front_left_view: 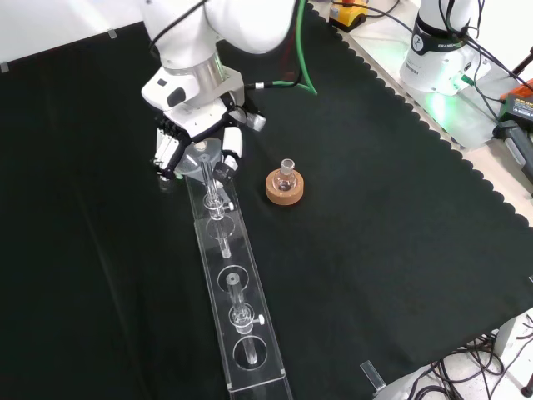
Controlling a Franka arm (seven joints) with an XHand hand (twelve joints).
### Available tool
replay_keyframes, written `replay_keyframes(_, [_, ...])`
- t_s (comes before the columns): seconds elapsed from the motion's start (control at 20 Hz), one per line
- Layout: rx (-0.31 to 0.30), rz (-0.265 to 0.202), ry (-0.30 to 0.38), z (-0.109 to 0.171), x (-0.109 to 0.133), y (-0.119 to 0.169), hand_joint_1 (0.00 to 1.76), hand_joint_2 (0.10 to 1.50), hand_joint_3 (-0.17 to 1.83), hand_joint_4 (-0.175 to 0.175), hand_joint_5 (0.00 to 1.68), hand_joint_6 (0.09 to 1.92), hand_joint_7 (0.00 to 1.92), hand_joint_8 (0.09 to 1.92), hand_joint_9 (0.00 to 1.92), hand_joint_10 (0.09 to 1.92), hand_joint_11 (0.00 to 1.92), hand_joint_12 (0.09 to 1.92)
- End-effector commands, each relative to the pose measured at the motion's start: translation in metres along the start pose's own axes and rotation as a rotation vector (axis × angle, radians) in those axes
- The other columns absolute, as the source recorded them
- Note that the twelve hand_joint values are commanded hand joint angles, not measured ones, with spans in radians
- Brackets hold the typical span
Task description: Pick up the funnel from the transparent funnel stand.
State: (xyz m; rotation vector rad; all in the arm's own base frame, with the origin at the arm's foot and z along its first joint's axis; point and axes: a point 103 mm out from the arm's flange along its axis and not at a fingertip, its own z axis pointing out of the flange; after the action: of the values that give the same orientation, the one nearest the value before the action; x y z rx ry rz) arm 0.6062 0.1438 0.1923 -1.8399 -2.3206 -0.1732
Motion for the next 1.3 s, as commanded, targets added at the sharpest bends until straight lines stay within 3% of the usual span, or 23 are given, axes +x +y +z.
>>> replay_keyframes(0.05, [-0.26, -0.034, -0.348, -0.022, 0.017, 0.001, 0.56, 0.97, 0.4, -0.175, 0.73, 1.55, 1.14, 1.55, 1.65, 0.93, 1.71, 0.69])
replay_keyframes(0.2, [-0.318, -0.036, -0.411, -0.034, 0.033, -0.007, 0.66, 1.02, 0.39, -0.175, 0.79, 1.7, 1.23, 1.65, 1.73, 1.07, 1.85, 0.69])
replay_keyframes(0.5, [-0.357, -0.049, -0.569, -0.076, 0.036, -0.023, 0.74, 1.05, 0.41, -0.175, 0.88, 1.71, 1.31, 1.66, 1.76, 1.14, 1.9, 0.71])
replay_keyframes(0.75, [-0.335, -0.059, -0.635, -0.148, 0.037, -0.055, 0.78, 1.04, 0.43, -0.175, 0.96, 1.67, 1.35, 1.62, 1.78, 1.13, 1.92, 0.72])
replay_keyframes(0.8, [-0.324, -0.06, -0.629, -0.163, 0.039, -0.065, 0.8, 1.03, 0.44, -0.175, 0.97, 1.66, 1.36, 1.61, 1.78, 1.12, 1.92, 0.73])
replay_keyframes(0.9, [-0.296, -0.061, -0.595, -0.198, 0.042, -0.085, 0.93, 0.83, 0.83, -0.034, 0.91, 1.6, 1.38, 1.6, 1.79, 1.13, 1.92, 0.75])
replay_keyframes(0.95, [-0.283, -0.059, -0.583, -0.21, 0.044, -0.094, 0.97, 0.76, 0.96, -0.001, 0.9, 1.59, 1.39, 1.6, 1.79, 1.13, 1.92, 0.75])
replay_keyframes(1.05, [-0.245, -0.053, -0.543, -0.237, 0.05, -0.117, 1.01, 0.69, 1.08, 0.012, 0.91, 1.58, 1.4, 1.59, 1.79, 1.14, 1.92, 0.77])
replay_keyframes(1.15, [-0.234, -0.051, -0.484, -0.263, 0.06, -0.143, 1.03, 0.66, 1.13, -0.003, 0.92, 1.56, 1.41, 1.59, 1.81, 1.14, 1.92, 0.78])
replay_keyframes(1.3, [-0.209, -0.05, -0.42, -0.278, 0.069, -0.162, 1.04, 0.64, 1.15, -0.018, 0.93, 1.55, 1.43, 1.59, 1.83, 1.14, 1.92, 0.8])
